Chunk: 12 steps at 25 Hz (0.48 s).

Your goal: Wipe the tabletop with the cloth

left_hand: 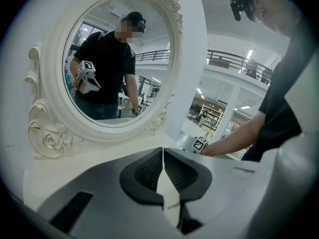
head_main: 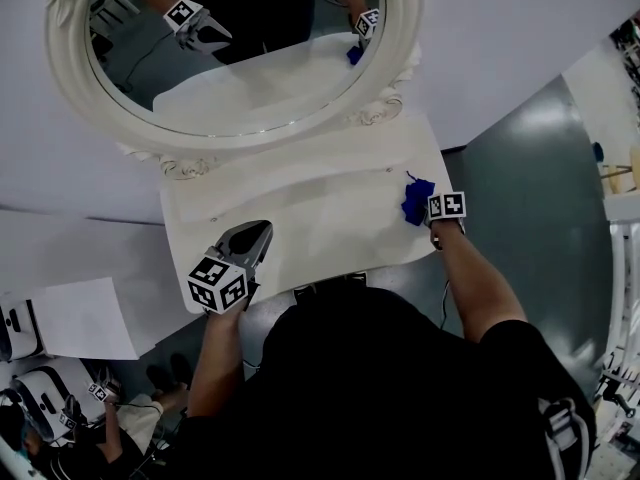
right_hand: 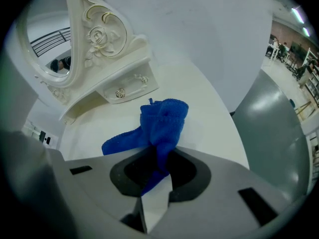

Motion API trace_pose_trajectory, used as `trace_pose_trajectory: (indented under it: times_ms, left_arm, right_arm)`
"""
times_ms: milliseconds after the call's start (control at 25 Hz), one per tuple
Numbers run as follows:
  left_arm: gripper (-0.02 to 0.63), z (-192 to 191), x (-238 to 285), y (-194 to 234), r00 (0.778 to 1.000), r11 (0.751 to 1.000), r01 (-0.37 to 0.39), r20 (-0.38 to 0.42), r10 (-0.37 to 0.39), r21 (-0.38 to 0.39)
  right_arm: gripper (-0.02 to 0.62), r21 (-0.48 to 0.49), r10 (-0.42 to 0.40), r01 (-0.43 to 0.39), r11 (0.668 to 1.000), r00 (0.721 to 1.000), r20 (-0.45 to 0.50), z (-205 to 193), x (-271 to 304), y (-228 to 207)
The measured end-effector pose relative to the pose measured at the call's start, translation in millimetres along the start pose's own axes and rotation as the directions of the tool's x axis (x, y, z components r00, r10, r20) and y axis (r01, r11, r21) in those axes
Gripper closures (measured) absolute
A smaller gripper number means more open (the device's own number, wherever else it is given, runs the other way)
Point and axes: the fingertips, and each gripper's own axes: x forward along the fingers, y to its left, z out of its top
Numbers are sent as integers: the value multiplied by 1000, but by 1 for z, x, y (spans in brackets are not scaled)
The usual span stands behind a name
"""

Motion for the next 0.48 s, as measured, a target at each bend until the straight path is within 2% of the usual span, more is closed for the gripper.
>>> trace_pose_trajectory:
  times_ms: [120, 240, 320, 480]
  left_arm:
    - [586, -2, -11, 2, 1000, 1000, -18, 9, 18, -4]
    - [586, -5, -27, 7, 998, 999, -49, 23, 50, -14]
    - [586, -8, -41, 13, 997, 997, -71, 30, 72, -21]
    - [586, -15, -69, 23, 993, 993, -110, 42, 111, -35]
  right_arm:
    - [537, -17, -27, 27, 1000, 1000, -15, 2, -3, 2]
    - [537, 6, -28, 29, 1000, 999, -29, 4, -5, 9]
    - [537, 11, 7, -7, 1000, 1000, -26, 8, -5, 27]
    - [537, -60, 91, -92, 994, 996, -19, 19, -2, 90]
